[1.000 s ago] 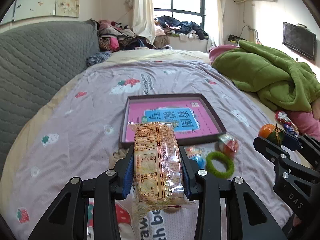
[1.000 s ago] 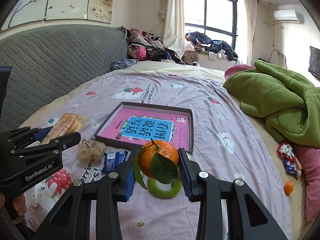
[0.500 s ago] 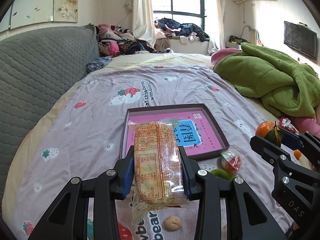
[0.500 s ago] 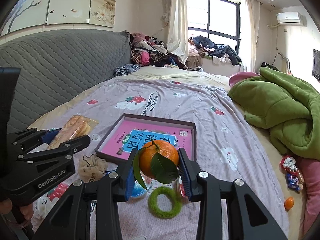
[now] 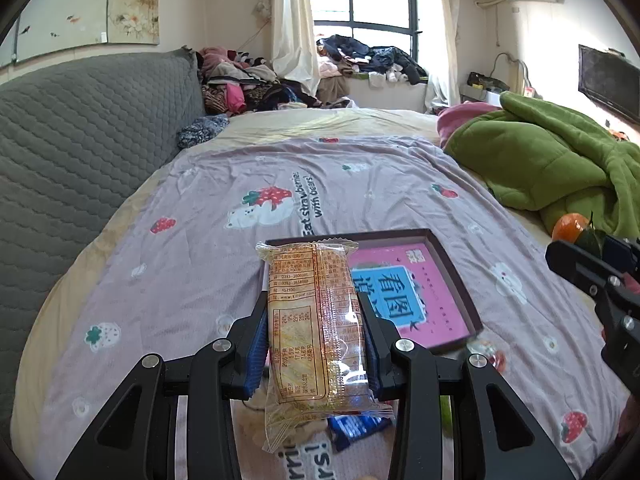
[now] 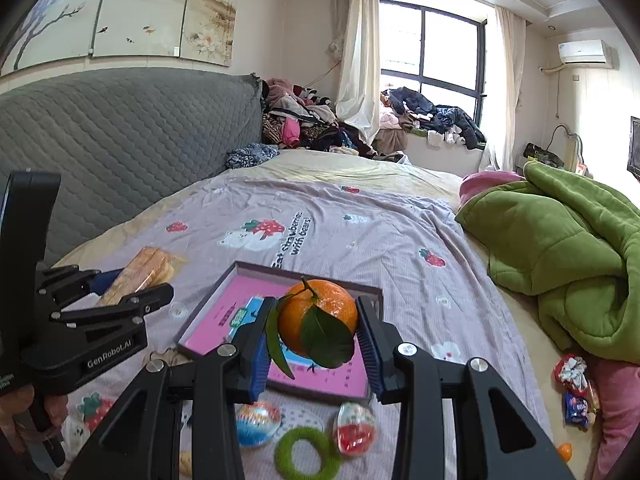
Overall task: Organize objects
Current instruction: 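Lift and carry the biscuit packet and mandarin over the pink tray with both grippers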
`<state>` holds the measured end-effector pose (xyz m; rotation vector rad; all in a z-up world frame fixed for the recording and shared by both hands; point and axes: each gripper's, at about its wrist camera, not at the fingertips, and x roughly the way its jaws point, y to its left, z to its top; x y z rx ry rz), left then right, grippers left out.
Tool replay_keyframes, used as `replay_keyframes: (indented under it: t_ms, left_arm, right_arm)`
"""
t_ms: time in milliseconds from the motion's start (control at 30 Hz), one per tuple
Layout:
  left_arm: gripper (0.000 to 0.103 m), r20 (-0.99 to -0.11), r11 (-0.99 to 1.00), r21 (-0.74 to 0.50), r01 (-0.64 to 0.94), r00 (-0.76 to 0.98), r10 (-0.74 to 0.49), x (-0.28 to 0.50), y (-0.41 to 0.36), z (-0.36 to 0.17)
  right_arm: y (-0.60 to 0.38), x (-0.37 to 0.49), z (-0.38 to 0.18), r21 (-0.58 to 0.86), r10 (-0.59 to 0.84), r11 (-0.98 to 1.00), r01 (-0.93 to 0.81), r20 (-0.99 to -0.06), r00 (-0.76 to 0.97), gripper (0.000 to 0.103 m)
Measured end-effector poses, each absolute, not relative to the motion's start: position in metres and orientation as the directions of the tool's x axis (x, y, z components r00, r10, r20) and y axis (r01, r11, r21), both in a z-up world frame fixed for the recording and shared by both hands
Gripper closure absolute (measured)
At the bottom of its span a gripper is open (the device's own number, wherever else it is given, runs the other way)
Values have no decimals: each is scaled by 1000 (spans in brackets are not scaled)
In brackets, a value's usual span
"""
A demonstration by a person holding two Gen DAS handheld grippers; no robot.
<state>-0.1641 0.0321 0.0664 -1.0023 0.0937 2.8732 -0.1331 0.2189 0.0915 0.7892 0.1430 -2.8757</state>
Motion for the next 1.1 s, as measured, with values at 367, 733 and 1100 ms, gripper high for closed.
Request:
replay_keyframes:
  t_ms: [367,733,1100]
  left_arm:
    - [63,-602,-991,30,-132,-794,88,-199,40,76]
    - [62,-594,-991,55,-123,-802,67,-238,36,64]
    - [63,-615,-992,-24,-126,-780,114,-271,28,7]
  right_arm:
    - [210,-168,96,-51,-142,-980,194,-505,-851,64]
    - [208,-209,93,-17,-162,-981,193,-469,-868,64]
    - [220,-247,40,23,-150,-987,162,-520,-841,64]
